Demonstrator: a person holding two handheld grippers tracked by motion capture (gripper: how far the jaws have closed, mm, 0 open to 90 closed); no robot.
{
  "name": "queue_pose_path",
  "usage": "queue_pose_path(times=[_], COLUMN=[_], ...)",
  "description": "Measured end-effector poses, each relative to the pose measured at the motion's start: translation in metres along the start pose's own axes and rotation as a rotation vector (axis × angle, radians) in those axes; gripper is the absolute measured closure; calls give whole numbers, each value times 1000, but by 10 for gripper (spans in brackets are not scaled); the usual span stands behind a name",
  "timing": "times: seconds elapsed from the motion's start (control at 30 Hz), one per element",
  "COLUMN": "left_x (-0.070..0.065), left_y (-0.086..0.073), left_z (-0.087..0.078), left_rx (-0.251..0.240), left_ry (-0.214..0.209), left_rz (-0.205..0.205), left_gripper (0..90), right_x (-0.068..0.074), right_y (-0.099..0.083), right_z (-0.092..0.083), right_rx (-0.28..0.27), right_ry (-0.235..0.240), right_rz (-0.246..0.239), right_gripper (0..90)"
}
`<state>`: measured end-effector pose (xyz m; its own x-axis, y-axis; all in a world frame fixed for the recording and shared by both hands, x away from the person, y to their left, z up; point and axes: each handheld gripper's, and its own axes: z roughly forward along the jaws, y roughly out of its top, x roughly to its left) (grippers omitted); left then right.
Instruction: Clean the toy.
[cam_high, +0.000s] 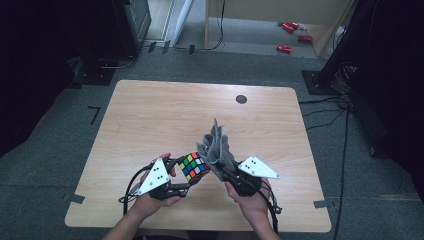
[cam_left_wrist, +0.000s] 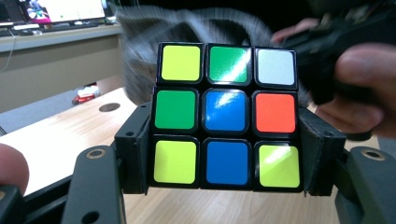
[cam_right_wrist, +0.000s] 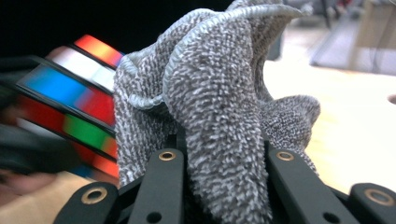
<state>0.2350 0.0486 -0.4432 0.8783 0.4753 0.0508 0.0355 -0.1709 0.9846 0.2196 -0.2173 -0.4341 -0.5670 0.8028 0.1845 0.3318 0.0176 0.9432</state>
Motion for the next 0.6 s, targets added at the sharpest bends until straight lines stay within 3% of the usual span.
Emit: queue_pose_path(times=[0.07, 0.13, 0.3, 0.4, 0.43, 0.47, 0.5, 0.6], left_x=[1, 2, -4, -8, -9, -9, -8, -3], left_y=[-1, -3, -4, 0, 1, 1, 1, 1], left_z=[0, 1, 6, 3, 2, 2, 1, -1], left_rx=[18, 34, 44, 24, 26, 26, 21, -3], left_ry=[21, 28, 7, -14, -7, -5, -10, -18], left_rz=[23, 27, 37, 44, 59, 62, 52, 18], left_gripper=[345, 345, 345, 345, 345, 345, 345, 345], right_x=[-6, -4, 29, 35, 32, 27, 22, 10], right_y=[0, 7, 21, 17, 12, 9, 6, 1], right_z=[-3, -10, -19, -13, -11, -9, -8, -2], right_rx=[-18, -66, -153, -121, -133, -138, -127, -61], right_ry=[-11, 9, 117, 120, 112, 125, 124, 66], right_rz=[37, 47, -48, -66, -48, 2, 29, 28], right_gripper=[756, 756, 752, 752, 751, 752, 753, 752])
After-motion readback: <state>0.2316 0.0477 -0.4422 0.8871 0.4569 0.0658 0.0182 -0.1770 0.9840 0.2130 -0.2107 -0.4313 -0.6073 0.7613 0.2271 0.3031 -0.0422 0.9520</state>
